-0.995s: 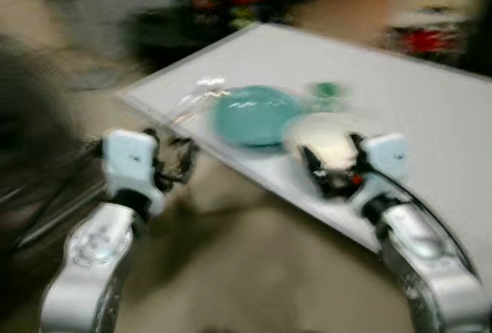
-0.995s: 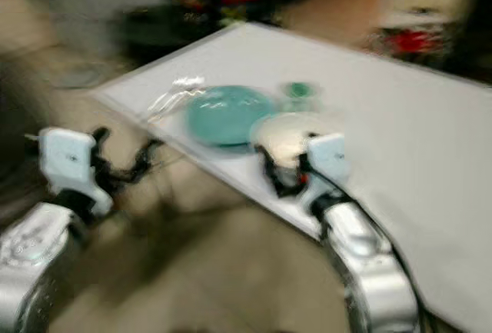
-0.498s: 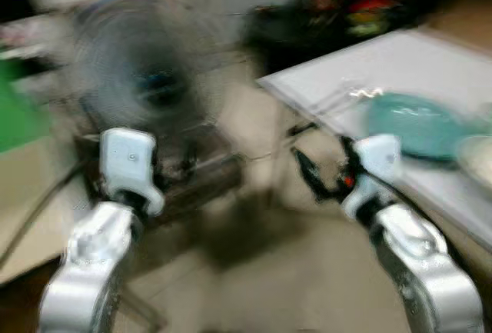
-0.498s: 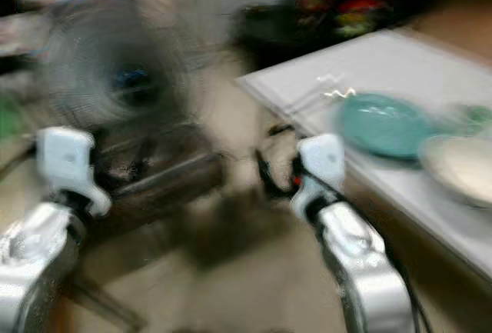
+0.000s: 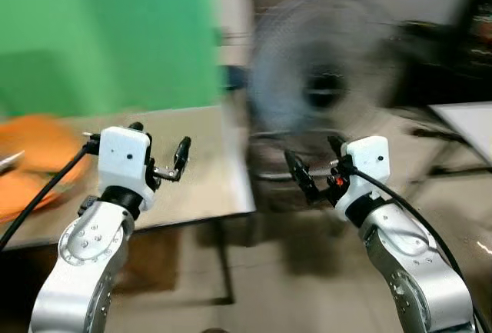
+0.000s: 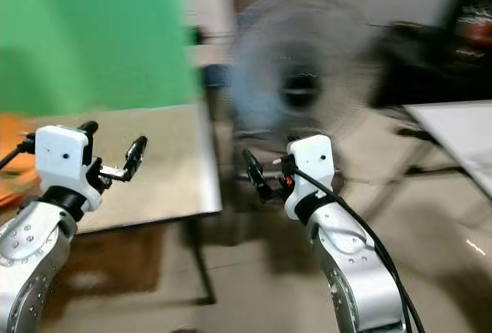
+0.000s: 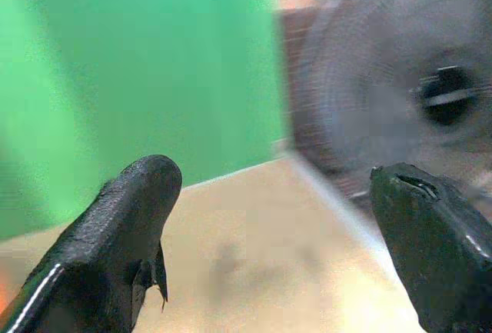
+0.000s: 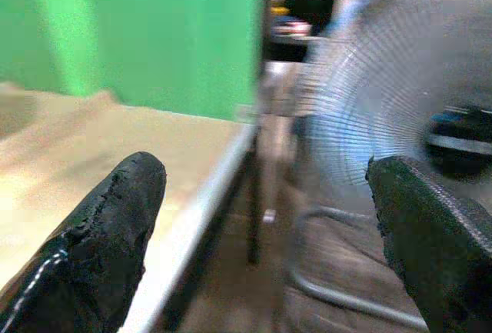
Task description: Setting the table
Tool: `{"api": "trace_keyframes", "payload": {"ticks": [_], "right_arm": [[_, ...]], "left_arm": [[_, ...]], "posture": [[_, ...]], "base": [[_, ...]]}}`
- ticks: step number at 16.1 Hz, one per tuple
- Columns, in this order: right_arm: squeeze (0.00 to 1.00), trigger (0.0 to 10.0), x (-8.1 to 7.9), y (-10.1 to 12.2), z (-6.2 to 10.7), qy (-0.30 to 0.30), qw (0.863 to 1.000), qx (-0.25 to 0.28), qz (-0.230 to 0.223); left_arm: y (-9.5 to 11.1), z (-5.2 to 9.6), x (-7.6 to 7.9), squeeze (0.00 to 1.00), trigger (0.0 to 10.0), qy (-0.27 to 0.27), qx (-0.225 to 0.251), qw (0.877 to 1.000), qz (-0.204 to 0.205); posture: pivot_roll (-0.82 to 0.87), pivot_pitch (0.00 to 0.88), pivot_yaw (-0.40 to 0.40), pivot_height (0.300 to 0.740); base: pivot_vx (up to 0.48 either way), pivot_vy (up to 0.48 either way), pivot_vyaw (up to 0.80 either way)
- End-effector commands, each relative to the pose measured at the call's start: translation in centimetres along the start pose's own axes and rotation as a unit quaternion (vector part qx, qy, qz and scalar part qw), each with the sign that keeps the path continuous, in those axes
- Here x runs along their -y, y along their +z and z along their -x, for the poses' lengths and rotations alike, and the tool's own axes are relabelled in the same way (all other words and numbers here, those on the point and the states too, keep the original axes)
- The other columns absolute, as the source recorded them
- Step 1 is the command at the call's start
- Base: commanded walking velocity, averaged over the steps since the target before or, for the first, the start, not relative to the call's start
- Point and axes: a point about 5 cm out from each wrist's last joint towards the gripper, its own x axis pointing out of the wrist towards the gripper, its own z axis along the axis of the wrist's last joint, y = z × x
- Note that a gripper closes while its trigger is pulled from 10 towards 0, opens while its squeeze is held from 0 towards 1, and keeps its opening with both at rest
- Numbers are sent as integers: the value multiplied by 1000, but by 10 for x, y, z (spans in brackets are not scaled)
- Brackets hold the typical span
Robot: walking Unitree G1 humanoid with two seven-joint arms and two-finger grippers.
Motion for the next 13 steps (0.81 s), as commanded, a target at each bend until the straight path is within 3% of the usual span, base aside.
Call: {"api": "trace_keyframes", "payload": {"ticks": [1, 3, 10, 13], "right_arm": [[1000, 10000, 4, 0, 1, -7, 1000, 0, 4], [1000, 10000, 4, -1, 1, -4, 1000, 0, 4], [1000, 10000, 1, -2, -1, 4, 1000, 0, 3], [1000, 10000, 1, -2, -1, 5, 1000, 0, 2]], "left_arm": [[2, -1, 3, 1000, 10000, -8, 5, 1000, 2], [1, -2, 2, 980, 10000, -6, 2, 1000, 18], [2, -1, 1, 925, 10000, -7, 4, 1000, 19], [4, -1, 1, 902, 10000, -10, 7, 1000, -1]], "posture": [[5, 0, 52, 740], [4, 0, 54, 740], [15, 0, 52, 740], [17, 0, 51, 740]], "base": [[0, -480, 800], [0, 144, 800], [0, 463, 800], [0, 0, 800]]}}
